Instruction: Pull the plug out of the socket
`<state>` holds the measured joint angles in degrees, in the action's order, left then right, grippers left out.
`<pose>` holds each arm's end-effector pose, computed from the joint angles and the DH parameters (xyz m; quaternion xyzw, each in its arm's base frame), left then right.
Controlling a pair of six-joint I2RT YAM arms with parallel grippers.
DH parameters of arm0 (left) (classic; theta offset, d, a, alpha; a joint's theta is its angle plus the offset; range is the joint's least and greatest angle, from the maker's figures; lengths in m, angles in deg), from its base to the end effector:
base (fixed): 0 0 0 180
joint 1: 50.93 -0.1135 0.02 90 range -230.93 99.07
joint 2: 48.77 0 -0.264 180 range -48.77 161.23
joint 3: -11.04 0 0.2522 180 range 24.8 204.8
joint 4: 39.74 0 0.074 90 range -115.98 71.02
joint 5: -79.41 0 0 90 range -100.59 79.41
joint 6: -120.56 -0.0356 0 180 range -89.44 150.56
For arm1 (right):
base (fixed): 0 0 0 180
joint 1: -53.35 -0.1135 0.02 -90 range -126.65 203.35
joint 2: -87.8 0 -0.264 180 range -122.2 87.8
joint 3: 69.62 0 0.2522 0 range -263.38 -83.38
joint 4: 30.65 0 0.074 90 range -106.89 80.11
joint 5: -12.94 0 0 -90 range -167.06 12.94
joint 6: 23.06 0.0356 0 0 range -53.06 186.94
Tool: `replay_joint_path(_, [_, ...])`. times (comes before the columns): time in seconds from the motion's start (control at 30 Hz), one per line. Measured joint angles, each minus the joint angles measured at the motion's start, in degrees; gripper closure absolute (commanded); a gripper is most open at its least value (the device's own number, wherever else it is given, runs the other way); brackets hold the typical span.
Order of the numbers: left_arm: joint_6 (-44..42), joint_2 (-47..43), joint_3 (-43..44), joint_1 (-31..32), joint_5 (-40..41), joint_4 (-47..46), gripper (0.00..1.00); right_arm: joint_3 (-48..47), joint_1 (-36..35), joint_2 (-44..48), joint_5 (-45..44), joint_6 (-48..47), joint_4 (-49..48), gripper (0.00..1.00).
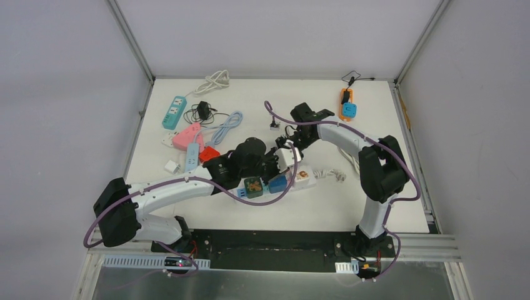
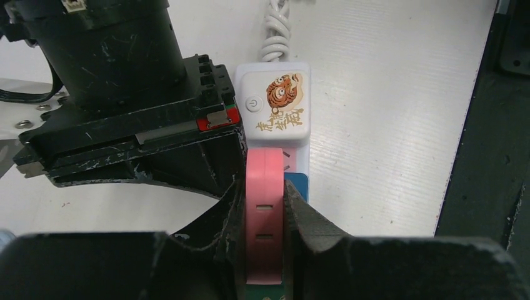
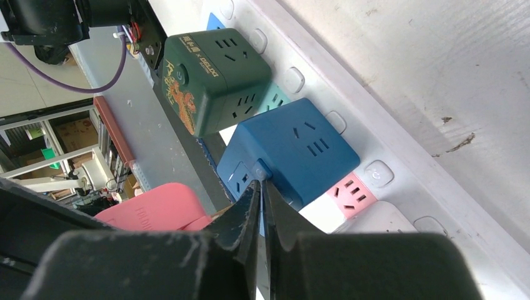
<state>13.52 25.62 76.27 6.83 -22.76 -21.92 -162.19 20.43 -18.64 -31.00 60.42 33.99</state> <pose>0.1510 -0.2534 0.2783 0.5589 0.6398 -0.2655 0.4558 0.2876 0.2167 0.2095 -0.3458 0.8488 0.4000 0.0008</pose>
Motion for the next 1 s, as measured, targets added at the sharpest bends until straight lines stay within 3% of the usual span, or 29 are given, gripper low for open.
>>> replay_joint_path(0.17, [1.7,-2.8,0.0,-0.7,-2.1,0.0,1.0,-0.1,0.0,0.0,1.2,-1.2,0.1,0.78])
replay_joint_path(0.3, [7.8,-5.7,0.0,-3.5,-4.4,-0.5,1.0,-0.5,0.0,0.0,3.0,-3.1,1.0,0.71])
replay_joint_path(0.77, [29.8,-15.7,-3.7,-8.5,-1.7,-0.6,1.0,-4.5,0.3,0.2,7.7,-14.2,9.8,0.7])
replay_joint_path(1.0, [36.4,-18.6,-4.7,-12.6,0.3,-0.5,1.0,-4.5,5.4,2.9,9.4,-20.0,13.9,0.69])
